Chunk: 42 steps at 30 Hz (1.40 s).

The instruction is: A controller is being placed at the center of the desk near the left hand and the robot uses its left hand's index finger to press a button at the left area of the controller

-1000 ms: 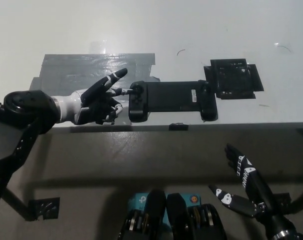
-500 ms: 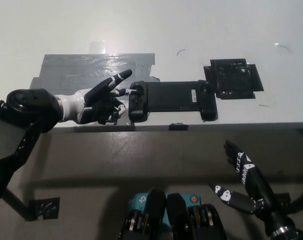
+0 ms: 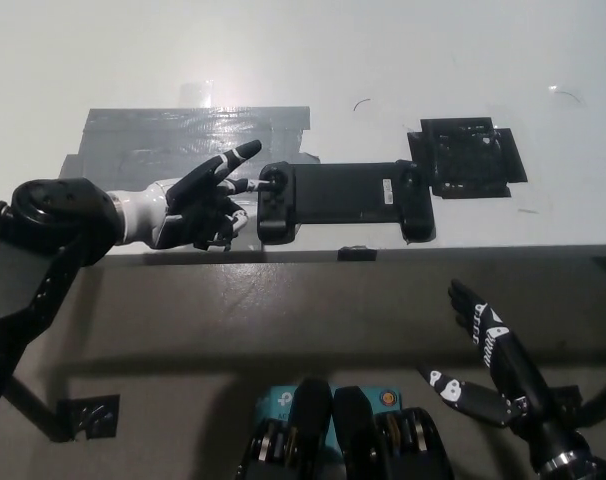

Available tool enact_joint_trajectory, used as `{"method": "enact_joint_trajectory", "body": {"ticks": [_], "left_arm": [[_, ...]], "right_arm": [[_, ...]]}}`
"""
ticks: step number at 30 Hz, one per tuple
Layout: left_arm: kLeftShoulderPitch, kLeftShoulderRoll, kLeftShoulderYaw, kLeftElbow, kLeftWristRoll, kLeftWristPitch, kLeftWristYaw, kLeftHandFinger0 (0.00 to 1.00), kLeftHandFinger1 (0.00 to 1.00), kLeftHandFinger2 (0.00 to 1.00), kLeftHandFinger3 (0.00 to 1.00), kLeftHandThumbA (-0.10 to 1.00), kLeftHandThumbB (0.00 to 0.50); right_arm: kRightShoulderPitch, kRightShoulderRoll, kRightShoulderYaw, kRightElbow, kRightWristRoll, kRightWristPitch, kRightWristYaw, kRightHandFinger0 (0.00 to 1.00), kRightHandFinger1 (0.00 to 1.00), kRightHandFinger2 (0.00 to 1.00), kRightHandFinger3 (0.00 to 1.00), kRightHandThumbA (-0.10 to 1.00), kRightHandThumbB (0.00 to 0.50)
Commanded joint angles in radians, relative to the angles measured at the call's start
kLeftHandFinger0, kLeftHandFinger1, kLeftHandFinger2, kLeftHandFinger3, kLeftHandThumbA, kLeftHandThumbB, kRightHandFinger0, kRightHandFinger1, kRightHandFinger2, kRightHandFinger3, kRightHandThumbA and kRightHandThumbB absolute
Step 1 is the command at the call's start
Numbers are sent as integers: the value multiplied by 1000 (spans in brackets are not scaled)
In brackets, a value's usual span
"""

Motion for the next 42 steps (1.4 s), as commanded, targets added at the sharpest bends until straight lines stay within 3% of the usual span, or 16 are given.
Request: {"method": "enact_joint_trajectory", "body": {"ticks": [1,9,30,42], "left_arm": [[-51,23,15,-1,-10,16,-1,0,0,92,1000,1000,431],[-48,24,14,9,7,16,-1,0,0,133,1000,1000,436],[-37,9,37,-1,89,16,19,0,22,311,1000,1000,415],[-38,3,55,10,116,16,12,0,34,326,1000,1000,402]], "right_arm": [[-20,-8,0,-34,0,-5,7,1000,1000,1000,1000,749,262],[-26,-6,0,-28,5,-14,10,1000,1000,1000,1000,727,245],[-38,-4,0,-33,3,-1,8,1000,1000,1000,1000,741,264],[-45,-5,2,-32,3,-1,10,1000,1000,1000,1000,746,268]]}}
